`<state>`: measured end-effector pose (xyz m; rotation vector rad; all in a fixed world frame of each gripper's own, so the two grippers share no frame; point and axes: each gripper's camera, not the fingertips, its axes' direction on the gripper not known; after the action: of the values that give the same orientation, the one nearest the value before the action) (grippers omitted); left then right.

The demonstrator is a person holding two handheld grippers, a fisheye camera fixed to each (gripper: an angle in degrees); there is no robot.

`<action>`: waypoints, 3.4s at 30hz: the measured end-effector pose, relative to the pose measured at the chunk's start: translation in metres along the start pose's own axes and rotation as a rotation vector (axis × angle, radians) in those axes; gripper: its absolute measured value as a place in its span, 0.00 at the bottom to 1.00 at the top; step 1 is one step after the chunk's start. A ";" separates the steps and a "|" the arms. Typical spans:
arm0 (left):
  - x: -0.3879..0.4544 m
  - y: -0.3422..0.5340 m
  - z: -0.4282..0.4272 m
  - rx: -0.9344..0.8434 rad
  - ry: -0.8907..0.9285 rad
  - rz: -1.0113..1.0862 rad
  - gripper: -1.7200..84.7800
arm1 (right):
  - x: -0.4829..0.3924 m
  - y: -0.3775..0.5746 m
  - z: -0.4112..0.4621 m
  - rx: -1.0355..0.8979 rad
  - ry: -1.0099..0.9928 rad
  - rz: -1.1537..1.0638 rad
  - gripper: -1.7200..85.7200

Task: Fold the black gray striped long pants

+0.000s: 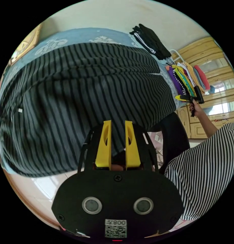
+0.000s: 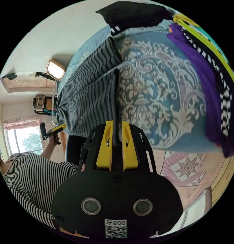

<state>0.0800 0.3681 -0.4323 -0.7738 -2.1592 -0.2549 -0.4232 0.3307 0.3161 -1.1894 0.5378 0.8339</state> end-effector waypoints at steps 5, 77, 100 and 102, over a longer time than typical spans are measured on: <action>-0.016 0.072 0.000 0.075 -0.045 -0.162 0.11 | -0.008 0.041 0.018 -0.010 0.066 0.011 0.10; -0.070 -0.117 -0.074 -0.001 -0.277 0.027 0.12 | -0.065 -0.206 -0.010 0.085 0.263 -0.155 0.11; -0.032 -0.222 -0.185 0.138 -0.184 0.003 0.02 | -0.148 -0.282 -0.153 0.393 0.238 -0.502 0.02; -0.032 -0.229 -0.160 0.044 -0.182 0.006 0.02 | -0.113 -0.285 -0.127 0.276 0.185 -0.404 0.02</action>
<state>0.0579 0.1054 -0.3347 -0.8042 -2.3245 -0.1379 -0.2554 0.1386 0.5288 -1.0750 0.5206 0.2959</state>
